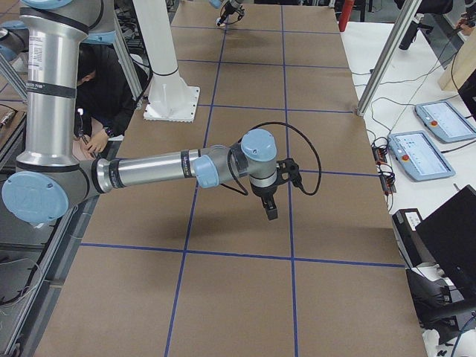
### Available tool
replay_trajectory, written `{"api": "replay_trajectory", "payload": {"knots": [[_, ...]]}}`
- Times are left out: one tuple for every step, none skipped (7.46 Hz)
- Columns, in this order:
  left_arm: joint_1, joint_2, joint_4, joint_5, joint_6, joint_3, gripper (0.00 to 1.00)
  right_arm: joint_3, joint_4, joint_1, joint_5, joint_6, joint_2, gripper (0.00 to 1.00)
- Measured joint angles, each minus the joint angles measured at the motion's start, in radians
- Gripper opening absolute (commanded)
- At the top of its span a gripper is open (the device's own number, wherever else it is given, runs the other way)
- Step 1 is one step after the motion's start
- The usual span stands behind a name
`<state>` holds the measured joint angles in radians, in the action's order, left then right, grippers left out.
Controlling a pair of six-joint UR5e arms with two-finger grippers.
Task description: Place and press bell with both arms
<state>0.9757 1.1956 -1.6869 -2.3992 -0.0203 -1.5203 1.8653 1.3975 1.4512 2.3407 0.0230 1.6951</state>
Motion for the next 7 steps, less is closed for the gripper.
{"api": "replay_trajectory", "payload": {"knots": [[0.0, 0.0, -0.023, 0.0, 0.0, 0.012, 0.57, 0.0, 0.0, 0.0, 0.0, 0.0, 0.0, 1.0], [0.0, -0.001, -0.041, 0.001, 0.0, 0.022, 0.37, 0.001, 0.0, 0.0, 0.001, 0.0, 0.0, 1.0], [0.0, -0.001, -0.05, 0.0, 0.0, 0.026, 0.27, 0.002, 0.0, 0.0, 0.001, 0.0, 0.0, 1.0], [0.0, -0.002, -0.054, 0.0, 0.0, 0.024, 0.23, 0.003, 0.0, 0.0, 0.002, 0.0, 0.0, 1.0], [0.0, -0.002, -0.055, 0.0, 0.0, 0.014, 0.17, 0.004, 0.0, 0.0, 0.002, 0.0, 0.0, 1.0], [0.001, -0.003, -0.056, 0.0, 0.0, -0.003, 0.12, 0.004, 0.0, 0.0, 0.002, 0.0, -0.001, 1.0], [0.003, -0.018, -0.054, 0.0, 0.002, -0.036, 0.08, 0.004, 0.0, 0.0, 0.001, 0.0, -0.001, 1.0]]}}
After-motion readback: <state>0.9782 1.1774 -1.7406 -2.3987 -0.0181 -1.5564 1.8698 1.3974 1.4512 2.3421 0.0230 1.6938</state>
